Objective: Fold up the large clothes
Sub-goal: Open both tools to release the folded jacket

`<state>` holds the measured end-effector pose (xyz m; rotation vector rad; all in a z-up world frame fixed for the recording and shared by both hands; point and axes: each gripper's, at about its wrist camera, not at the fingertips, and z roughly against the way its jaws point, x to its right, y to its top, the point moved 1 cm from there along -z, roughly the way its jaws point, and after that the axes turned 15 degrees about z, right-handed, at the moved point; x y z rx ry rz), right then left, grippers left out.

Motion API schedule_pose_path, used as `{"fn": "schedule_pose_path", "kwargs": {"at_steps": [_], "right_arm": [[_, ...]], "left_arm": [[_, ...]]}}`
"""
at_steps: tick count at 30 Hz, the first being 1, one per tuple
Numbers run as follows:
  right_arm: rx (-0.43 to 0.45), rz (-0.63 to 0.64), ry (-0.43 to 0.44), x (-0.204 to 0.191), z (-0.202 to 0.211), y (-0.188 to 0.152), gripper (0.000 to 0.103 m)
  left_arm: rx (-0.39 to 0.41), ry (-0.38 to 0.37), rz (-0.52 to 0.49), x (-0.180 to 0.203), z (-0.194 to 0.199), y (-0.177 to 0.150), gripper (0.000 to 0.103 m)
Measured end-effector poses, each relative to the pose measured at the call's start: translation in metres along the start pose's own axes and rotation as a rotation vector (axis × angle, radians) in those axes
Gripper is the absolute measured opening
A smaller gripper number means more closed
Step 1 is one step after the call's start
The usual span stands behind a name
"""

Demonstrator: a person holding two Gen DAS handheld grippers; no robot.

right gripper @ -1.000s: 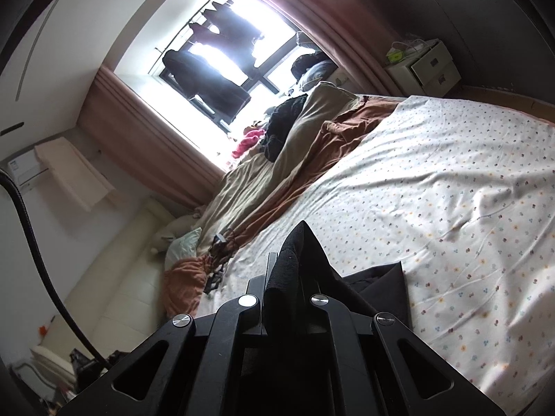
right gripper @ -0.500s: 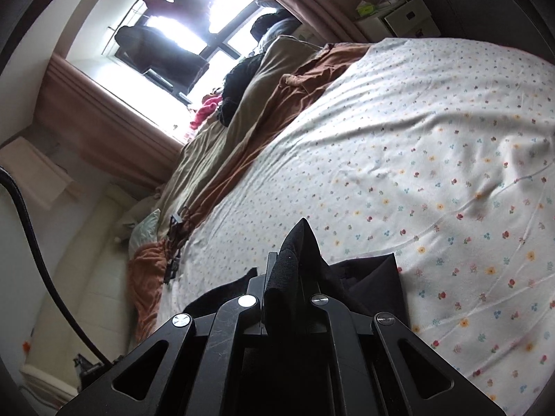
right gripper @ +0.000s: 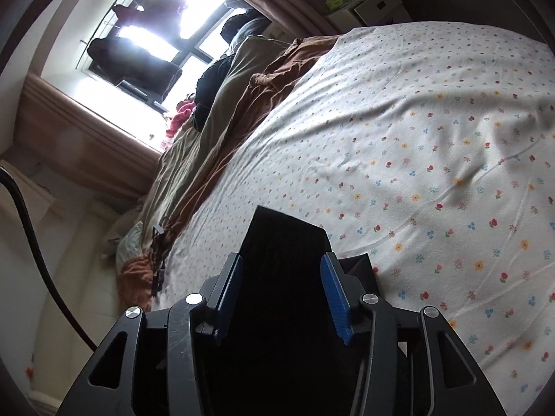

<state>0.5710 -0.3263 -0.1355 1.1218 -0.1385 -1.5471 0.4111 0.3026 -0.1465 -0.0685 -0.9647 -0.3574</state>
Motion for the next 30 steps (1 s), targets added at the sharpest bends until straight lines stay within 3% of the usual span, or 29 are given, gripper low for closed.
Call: {"fn": "schedule_pose_path", "kwargs": {"at_steps": [8,26,28,30], "right_arm": [[-0.008,0.015,-0.04,-0.009,0.049,-0.018,0.048],[0.004,0.101,-0.051,-0.032,0.196,-0.081,0.048],[0.014,0.117,-0.044,-0.035,0.215,-0.091,0.051],[0.027,0.136,-0.055,-0.036,0.234,-0.103,0.065]], "left_arm": [[0.009,0.019,-0.046,0.0,0.047,-0.021,0.064],[-0.012,0.058,-0.134,-0.05,0.174,-0.091,0.064],[-0.007,0.053,-0.142,-0.055,0.189,-0.099,0.064],[0.006,0.038,-0.155,-0.059,0.206,-0.108,0.064]]}}
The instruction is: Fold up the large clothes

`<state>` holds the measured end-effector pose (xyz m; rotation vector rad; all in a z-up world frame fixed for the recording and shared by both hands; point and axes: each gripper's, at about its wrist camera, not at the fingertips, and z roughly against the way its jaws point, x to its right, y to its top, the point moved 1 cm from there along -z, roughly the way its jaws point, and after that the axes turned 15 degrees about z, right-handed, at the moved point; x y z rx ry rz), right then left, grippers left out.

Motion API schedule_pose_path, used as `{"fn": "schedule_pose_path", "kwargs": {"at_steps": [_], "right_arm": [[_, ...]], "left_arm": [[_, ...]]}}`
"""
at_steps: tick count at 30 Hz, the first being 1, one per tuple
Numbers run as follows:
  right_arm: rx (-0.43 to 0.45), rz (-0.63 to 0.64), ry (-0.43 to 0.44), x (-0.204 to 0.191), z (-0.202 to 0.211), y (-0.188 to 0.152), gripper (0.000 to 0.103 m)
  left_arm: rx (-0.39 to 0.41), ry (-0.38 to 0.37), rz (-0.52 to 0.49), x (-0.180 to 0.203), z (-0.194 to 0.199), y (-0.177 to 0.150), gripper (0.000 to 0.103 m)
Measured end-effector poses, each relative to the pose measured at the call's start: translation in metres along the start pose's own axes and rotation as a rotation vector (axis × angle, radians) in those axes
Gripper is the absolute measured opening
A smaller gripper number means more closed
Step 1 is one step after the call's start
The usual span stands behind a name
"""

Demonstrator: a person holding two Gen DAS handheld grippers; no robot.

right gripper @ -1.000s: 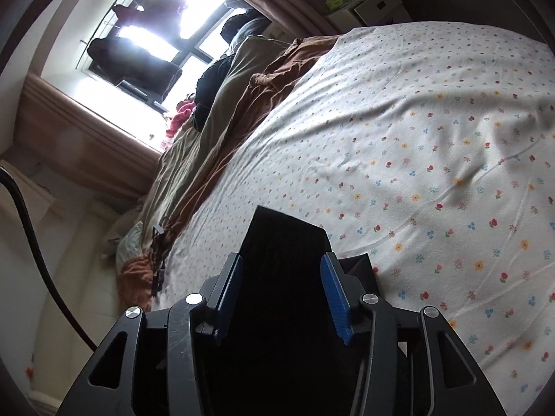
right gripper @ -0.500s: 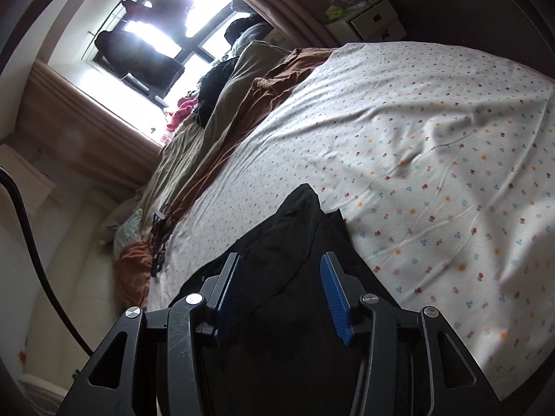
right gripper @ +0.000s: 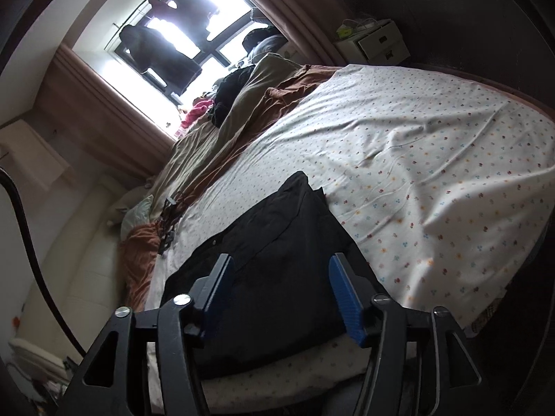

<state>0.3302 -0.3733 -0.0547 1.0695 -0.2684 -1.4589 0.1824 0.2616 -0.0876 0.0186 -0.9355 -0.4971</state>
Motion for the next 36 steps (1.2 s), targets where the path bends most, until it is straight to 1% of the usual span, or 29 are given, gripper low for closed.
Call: {"fn": "schedule_pose_path", "kwargs": {"at_steps": [2,4,6,9,14,18,22,25,31,36], "right_arm": [[0.007,0.016,-0.003,-0.001,0.012,-0.01,0.066],[-0.016,0.03,-0.014,0.0,0.016,-0.018,0.066],[-0.038,0.044,-0.041,0.004,0.012,-0.025,0.066],[-0.065,0.052,-0.066,0.012,-0.001,-0.032,0.066],[-0.127,0.075,-0.106,0.022,-0.043,-0.028,0.066],[-0.181,0.081,-0.142,0.029,-0.08,-0.022,0.066],[-0.22,0.108,-0.156,0.029,-0.114,-0.015,0.066],[-0.252,0.135,-0.175,0.028,-0.137,-0.011,0.066],[-0.316,0.151,-0.193,0.031,-0.175,-0.007,0.066],[-0.338,0.151,-0.199,0.038,-0.195,-0.001,0.066]], "left_arm": [[0.011,-0.014,-0.007,-0.005,0.016,-0.009,0.064],[0.016,-0.015,-0.016,-0.01,0.026,-0.017,0.064],[0.016,-0.001,-0.028,-0.015,0.029,-0.02,0.064],[0.016,0.018,-0.03,-0.025,0.023,-0.02,0.064],[0.005,0.087,-0.074,-0.029,-0.012,-0.008,0.064],[-0.017,0.119,-0.071,-0.03,-0.045,0.005,0.064],[-0.023,0.162,-0.112,-0.024,-0.073,0.017,0.064],[-0.037,0.197,-0.111,-0.024,-0.094,0.026,0.064],[-0.064,0.264,-0.141,-0.024,-0.135,0.039,0.064],[-0.092,0.302,-0.155,-0.026,-0.167,0.046,0.064]]}}
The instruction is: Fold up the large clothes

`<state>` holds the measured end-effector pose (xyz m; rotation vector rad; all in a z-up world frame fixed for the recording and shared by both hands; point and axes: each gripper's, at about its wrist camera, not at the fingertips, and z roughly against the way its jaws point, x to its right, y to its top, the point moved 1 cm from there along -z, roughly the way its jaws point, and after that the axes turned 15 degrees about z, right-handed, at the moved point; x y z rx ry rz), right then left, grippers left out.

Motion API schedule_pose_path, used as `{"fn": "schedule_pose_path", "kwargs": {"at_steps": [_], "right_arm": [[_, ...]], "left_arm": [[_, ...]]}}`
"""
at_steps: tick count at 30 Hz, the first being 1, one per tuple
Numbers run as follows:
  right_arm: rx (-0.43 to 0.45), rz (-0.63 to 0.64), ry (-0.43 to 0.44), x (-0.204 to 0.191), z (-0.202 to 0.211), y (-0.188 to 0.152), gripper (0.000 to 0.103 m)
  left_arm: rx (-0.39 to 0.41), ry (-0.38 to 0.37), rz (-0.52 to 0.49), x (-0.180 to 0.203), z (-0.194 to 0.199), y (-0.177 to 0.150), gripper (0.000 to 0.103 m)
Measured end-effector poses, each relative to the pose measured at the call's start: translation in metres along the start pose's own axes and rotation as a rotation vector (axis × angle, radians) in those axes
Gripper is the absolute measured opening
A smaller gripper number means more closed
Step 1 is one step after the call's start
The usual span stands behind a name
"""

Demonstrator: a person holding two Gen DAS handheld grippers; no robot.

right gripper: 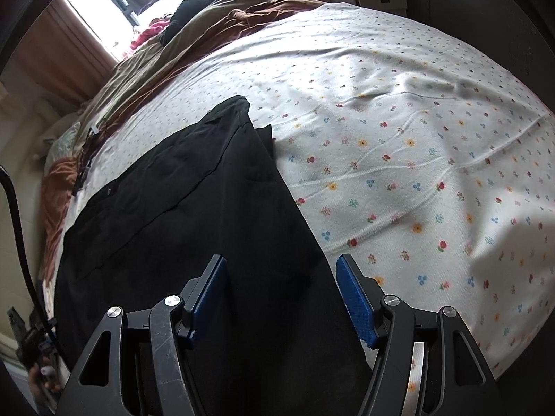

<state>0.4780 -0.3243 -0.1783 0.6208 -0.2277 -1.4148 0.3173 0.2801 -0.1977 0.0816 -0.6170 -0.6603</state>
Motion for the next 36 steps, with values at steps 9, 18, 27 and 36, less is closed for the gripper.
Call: {"fn": "schedule_pose_path", "kwargs": {"at_steps": [9,18,27,36], "right_arm": [[0.015,0.027,-0.003,-0.002,-0.022,0.026,0.065],[0.075,0.096,-0.02,-0.014,-0.033,0.048,0.005],[0.081,0.037,-0.053,0.003,-0.042,0.057,0.003],[0.056,-0.005,-0.096,0.007,-0.039,0.067,0.002]], "left_arm": [[-0.004,-0.01,-0.039,0.015,-0.022,0.015,0.032],[0.053,0.016,-0.12,0.041,-0.028,0.026,0.001],[0.043,0.025,-0.087,0.045,-0.044,0.037,0.001],[0.015,0.02,-0.047,0.043,-0.05,0.049,0.001]]}}
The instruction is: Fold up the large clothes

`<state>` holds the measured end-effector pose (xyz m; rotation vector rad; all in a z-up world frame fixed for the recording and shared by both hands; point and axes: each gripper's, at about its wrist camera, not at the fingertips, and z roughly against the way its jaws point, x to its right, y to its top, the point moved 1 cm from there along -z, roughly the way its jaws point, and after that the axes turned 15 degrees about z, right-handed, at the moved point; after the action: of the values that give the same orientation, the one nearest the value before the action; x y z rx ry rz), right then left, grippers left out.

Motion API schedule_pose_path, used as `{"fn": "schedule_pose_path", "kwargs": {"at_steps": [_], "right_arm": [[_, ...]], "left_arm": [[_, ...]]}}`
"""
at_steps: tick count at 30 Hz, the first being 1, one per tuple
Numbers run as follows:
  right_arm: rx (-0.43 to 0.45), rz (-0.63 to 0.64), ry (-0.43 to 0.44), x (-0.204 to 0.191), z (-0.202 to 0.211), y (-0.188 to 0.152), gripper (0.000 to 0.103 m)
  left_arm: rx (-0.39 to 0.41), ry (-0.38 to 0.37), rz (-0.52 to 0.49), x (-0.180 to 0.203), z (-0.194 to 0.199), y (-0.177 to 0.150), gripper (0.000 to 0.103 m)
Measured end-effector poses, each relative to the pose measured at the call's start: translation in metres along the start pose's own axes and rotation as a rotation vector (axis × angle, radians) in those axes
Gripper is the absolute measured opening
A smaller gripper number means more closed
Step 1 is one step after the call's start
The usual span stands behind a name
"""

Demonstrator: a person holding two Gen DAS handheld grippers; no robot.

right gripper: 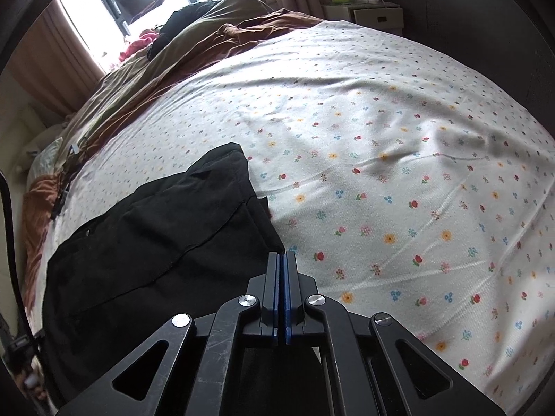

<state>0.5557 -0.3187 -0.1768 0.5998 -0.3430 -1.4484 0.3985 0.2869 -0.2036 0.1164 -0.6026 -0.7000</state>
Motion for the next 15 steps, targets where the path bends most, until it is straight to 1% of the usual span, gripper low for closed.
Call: {"fn": "schedule_pose_path", "kwargs": {"at_steps": [1,2,3,4,5,6,7,9,11,15], "right_arm": [[-0.005,-0.008,-0.015,0.0,0.004,0.001,0.002],[-0.007,-0.009,-0.043,0.001,0.011,0.001,0.007],[-0.014,-0.003,-0.066,-0.001,0.016,0.0,0.019],[-0.016,0.007,-0.075,-0.002,0.023,-0.001,0.028],[-0.006,0.02,-0.076,-0.006,0.03,-0.002,0.047],[0.009,0.035,-0.078,-0.011,0.038,-0.005,0.056],[0.022,0.054,-0.079,-0.018,0.046,-0.007,0.056],[0.027,0.108,-0.061,-0.036,0.059,-0.014,0.056],[0.034,0.141,-0.038,-0.054,0.069,-0.022,0.056],[0.026,0.208,0.031,-0.093,0.077,-0.039,0.056]], "left_arm": [[-0.006,-0.009,0.006,-0.001,0.003,0.001,0.003],[-0.009,-0.019,0.011,-0.003,0.007,0.001,0.004],[-0.012,-0.024,0.016,-0.006,0.012,0.001,0.009],[-0.013,-0.029,0.025,-0.011,0.017,0.0,0.018],[-0.012,-0.035,0.036,-0.015,0.022,0.0,0.027],[-0.01,-0.041,0.046,-0.019,0.027,-0.002,0.05],[-0.004,-0.052,0.05,-0.024,0.033,-0.005,0.066],[0.009,-0.074,0.037,-0.03,0.044,-0.014,0.068],[-0.025,-0.085,0.034,-0.037,0.048,-0.025,0.068],[-0.076,-0.097,0.067,-0.057,0.053,-0.047,0.068]]}}
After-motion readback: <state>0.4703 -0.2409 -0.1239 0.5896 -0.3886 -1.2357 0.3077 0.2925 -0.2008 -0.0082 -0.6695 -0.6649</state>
